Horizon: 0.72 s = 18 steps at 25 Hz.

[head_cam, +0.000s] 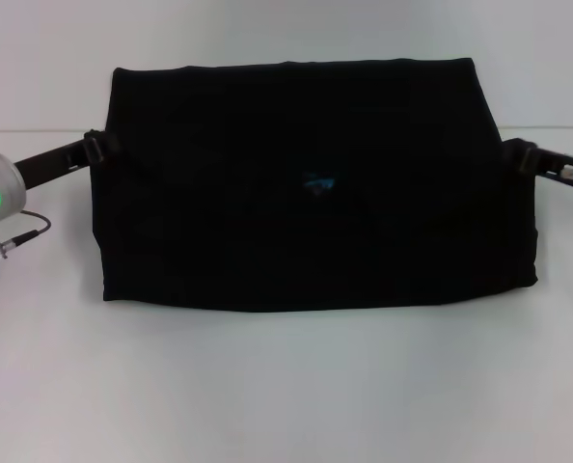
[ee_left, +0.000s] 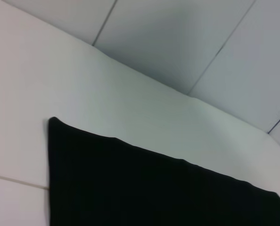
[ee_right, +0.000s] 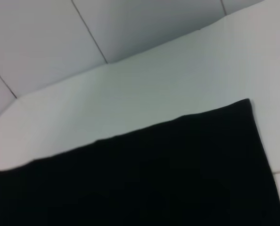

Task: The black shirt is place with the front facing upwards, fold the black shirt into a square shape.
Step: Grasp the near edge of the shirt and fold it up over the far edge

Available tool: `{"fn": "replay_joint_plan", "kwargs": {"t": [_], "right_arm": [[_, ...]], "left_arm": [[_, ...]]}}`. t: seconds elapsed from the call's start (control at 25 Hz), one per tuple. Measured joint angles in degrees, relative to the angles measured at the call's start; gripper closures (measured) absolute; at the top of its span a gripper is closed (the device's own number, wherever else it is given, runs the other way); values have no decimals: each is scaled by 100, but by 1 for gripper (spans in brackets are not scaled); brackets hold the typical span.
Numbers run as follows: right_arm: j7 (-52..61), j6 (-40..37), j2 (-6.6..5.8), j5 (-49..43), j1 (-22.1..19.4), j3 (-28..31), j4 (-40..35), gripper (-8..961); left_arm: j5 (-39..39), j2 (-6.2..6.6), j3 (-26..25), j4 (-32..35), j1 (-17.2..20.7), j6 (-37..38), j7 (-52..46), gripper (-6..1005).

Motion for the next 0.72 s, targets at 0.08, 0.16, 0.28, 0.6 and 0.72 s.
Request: {"fn": "replay_joint_plan", "kwargs": {"t": [0.08, 0.16, 0.28, 0.6, 0.72], "right_arm": [[-72, 159, 57, 1, 16, -96, -29, 886], [-106, 323, 94, 6, 27, -141, -48, 877], [-109, 392, 102, 16, 34, -144, -51, 863], [-143, 138, 86, 17, -28, -129, -61, 826], [-116, -8, 63, 119, -102, -98, -53, 812]], "left_arm": [[7, -40, 100, 0, -41, -107, 7, 911], [15, -56, 210, -13, -74, -175, 8, 907], [7, -121, 325, -20, -93, -370, -10, 901], [-69, -223, 359, -98, -148, -1003, -61, 866], [-6, -165, 492, -166, -141, -1009, -349, 807]]}}
